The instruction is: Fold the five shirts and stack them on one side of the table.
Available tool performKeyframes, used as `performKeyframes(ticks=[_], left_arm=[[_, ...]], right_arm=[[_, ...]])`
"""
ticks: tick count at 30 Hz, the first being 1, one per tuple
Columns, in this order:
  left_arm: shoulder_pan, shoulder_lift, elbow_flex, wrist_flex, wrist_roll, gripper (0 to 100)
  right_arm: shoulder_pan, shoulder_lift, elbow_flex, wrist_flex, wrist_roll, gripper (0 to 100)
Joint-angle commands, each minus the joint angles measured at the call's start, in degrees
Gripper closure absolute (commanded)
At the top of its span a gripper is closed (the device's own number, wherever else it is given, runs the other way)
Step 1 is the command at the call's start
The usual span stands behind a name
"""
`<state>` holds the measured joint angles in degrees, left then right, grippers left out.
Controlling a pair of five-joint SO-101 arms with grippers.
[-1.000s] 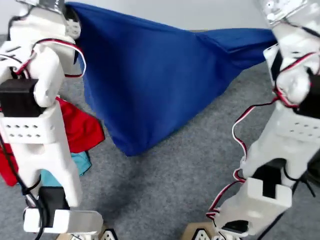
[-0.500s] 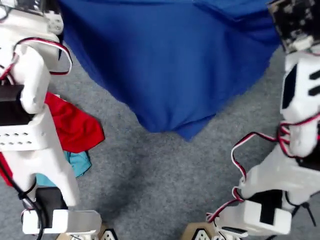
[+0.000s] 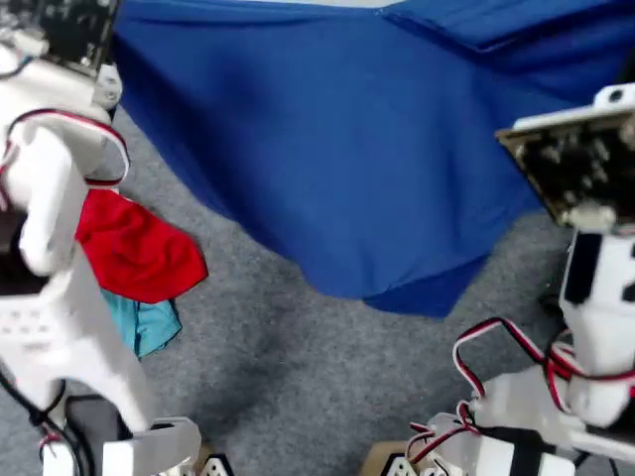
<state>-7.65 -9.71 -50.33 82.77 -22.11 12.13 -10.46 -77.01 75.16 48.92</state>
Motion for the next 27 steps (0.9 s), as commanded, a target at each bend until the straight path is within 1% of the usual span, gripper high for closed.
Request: performKeyframes(ticks=[1, 4, 10, 12, 21, 25, 27], left_arm=[[-1.1, -5.0, -1.5, -4.0, -0.6, 100], [-1.1, -8.7, -1.5, -4.8, -0.6, 100], [-1.1, -15.8, -1.1, -4.3, -0.5, 100], [-1.1, -17.7, -1.1, -3.5, -0.5, 100], [-1.2, -24.4, -1.1, 1.8, -0.5, 100], [-1.1, -26.2, -1.0, 6.0, -0.5, 100], [-1.1, -26.1, -1.0, 9.5, -0.5, 100]], right_arm=[[3.4, -1.8, -0.8, -1.5, 0.6, 98.7], [5.0, -3.7, -0.4, -1.3, 0.6, 98.7], [5.3, -7.9, -0.3, -0.8, 0.7, 98.7], [7.1, -8.9, -0.3, -0.8, 0.7, 98.7], [14.5, -13.4, -0.3, -0.8, 0.6, 98.7], [15.6, -15.1, -0.3, -0.2, 0.7, 98.7], [15.4, -15.3, -0.3, 2.4, 1.1, 98.7]])
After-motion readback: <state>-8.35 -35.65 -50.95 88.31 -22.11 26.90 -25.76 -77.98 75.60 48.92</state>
